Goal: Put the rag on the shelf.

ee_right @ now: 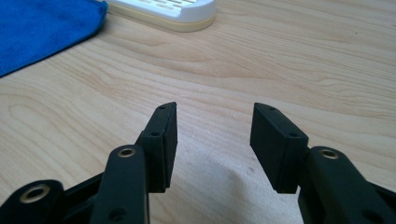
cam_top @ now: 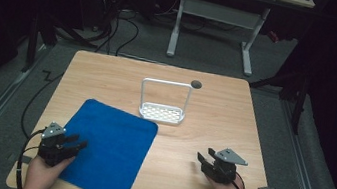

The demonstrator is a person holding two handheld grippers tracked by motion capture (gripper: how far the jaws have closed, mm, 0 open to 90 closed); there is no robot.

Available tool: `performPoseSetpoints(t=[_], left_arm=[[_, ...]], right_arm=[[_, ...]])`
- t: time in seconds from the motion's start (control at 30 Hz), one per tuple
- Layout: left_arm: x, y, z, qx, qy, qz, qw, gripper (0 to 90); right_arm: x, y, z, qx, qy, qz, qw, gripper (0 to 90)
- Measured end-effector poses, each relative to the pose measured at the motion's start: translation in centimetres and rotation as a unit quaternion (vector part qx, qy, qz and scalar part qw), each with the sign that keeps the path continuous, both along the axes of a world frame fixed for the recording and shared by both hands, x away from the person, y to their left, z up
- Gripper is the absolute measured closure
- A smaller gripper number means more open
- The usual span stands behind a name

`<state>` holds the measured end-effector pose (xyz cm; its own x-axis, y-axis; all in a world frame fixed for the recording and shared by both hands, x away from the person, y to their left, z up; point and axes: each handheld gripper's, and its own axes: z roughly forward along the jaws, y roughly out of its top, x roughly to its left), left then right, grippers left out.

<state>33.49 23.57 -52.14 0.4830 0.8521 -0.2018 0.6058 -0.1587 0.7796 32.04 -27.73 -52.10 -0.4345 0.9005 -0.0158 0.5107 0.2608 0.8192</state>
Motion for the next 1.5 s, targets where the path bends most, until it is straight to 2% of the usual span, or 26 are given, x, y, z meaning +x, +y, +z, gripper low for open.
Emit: performPoseSetpoints(t=[0.07,0.13,0.3,0.37,0.4,0.43,0.47,0.5,0.53,0.57,0.6,0.7,0.87,0.9,0.93,0.97,1.0,1.13,1.2,1.3,1.33,1.37,1.4,1.43,1.47,1.5], left_arm=[[0.2,-0.2,0.1,0.008,-0.002,-0.003,1.0000,52.5],[0.2,-0.2,0.1,-0.001,-0.002,-0.006,1.0000,52.8],[0.1,-0.7,0.2,0.007,0.001,-0.020,0.9998,57.3],[0.1,-0.9,0.3,0.007,0.002,-0.024,0.9997,62.1],[0.1,-1.4,0.2,0.008,0.017,-0.034,0.9993,68.0],[0.1,-1.4,0.2,0.008,0.017,-0.034,0.9993,73.3],[0.0,-2.4,0.0,0.018,0.034,-0.054,0.9978,77.4],[0.0,-2.4,0.0,0.018,0.034,-0.054,0.9978,80.4],[0.0,-3.4,-0.4,0.038,0.047,-0.069,0.9958,82.9],[-0.1,-3.9,-0.6,0.049,0.049,-0.077,0.9946,84.0],[-0.2,-4.2,-0.6,0.051,0.044,-0.083,0.9943,84.3],[-0.3,-4.7,-0.6,0.048,0.046,-0.091,0.9936,84.8],[-1.5,-7.1,-0.6,0.058,0.036,-0.129,0.9893,84.6],[-1.5,-7.1,-0.6,0.058,0.036,-0.129,0.9893,84.6],[-2.0,-8.1,-0.6,0.062,0.032,-0.142,0.9873,84.5],[-2.0,-8.1,-0.6,0.062,0.032,-0.142,0.9873,84.5],[-2.5,-8.9,-0.6,0.067,0.029,-0.158,0.9847,84.4],[-2.8,-9.9,-0.5,0.067,0.030,-0.173,0.9823,80.3],[-2.7,-9.9,-0.4,0.063,0.034,-0.174,0.9822,79.0],[-2.2,-8.8,0.1,0.059,0.027,-0.155,0.9858,72.2],[-1.8,-7.3,0.5,0.061,0.016,-0.132,0.9892,71.7],[-1.8,-7.3,0.5,0.061,0.016,-0.132,0.9892,71.6],[-1.5,-5.8,0.8,0.055,0.011,-0.109,0.9925,71.6],[-1.3,-5.0,0.8,0.054,0.011,-0.096,0.9939,71.7],[-1.2,-4.2,0.8,0.058,0.010,-0.083,0.9948,71.7],[-0.9,-3.2,0.6,0.074,0.011,-0.064,0.9951,71.8]], right_arm=[[-0.2,-0.2,0.1,-0.002,-0.005,0.002,1.0000,53.6],[-0.3,-0.4,0.2,0.005,-0.006,-0.003,1.0000,54.8],[-0.3,-1.1,0.2,0.010,-0.006,-0.013,0.9999,56.5],[-0.3,-1.1,0.2,0.011,-0.005,-0.014,0.9998,56.9],[-0.4,-1.2,0.3,0.010,-0.002,-0.016,0.9998,59.1],[-0.4,-1.2,0.3,0.010,-0.002,-0.016,0.9998,59.1],[-0.4,-1.2,0.3,0.010,-0.006,-0.016,0.9998,60.6],[-0.4,-1.2,0.3,0.010,-0.006,-0.016,0.9998,60.6],[-0.3,-1.1,0.4,0.010,-0.007,-0.016,0.9998,60.8],[-0.3,-1.1,0.4,0.010,-0.006,-0.016,0.9998,60.7],[-0.4,-1.0,0.4,0.009,-0.006,-0.016,0.9998,60.8],[-0.4,-0.9,0.4,0.006,-0.006,-0.013,0.9999,60.8],[-0.5,-0.7,0.4,0.001,-0.011,-0.007,0.9999,60.9],[-0.5,-0.7,0.4,0.001,-0.011,-0.007,0.9999,60.9],[-0.5,-0.6,0.4,0.004,-0.011,-0.007,0.9999,60.8],[-0.5,-0.6,0.4,0.004,-0.011,-0.007,0.9999,60.8],[-0.5,-0.5,0.4,0.006,-0.010,-0.007,0.9999,60.8],[-0.5,0.0,0.4,0.009,-0.010,0.001,0.9999,60.9],[-0.5,0.2,0.5,0.010,-0.009,0.004,0.9999,61.7],[-0.4,1.4,0.6,0.018,-0.006,0.023,0.9996,66.3],[-0.4,2.5,0.7,0.020,-0.005,0.042,0.9989,71.1],[-0.4,2.5,0.7,0.020,-0.005,0.042,0.9989,71.1],[-0.4,3.1,0.7,0.020,-0.004,0.051,0.9985,73.5],[-0.3,4.7,0.8,0.025,0.007,0.081,0.9964,82.0],[-0.3,4.7,0.8,0.025,0.007,0.081,0.9964,82.0],[-0.3,5.4,0.8,0.024,0.012,0.092,0.9954,84.5]])
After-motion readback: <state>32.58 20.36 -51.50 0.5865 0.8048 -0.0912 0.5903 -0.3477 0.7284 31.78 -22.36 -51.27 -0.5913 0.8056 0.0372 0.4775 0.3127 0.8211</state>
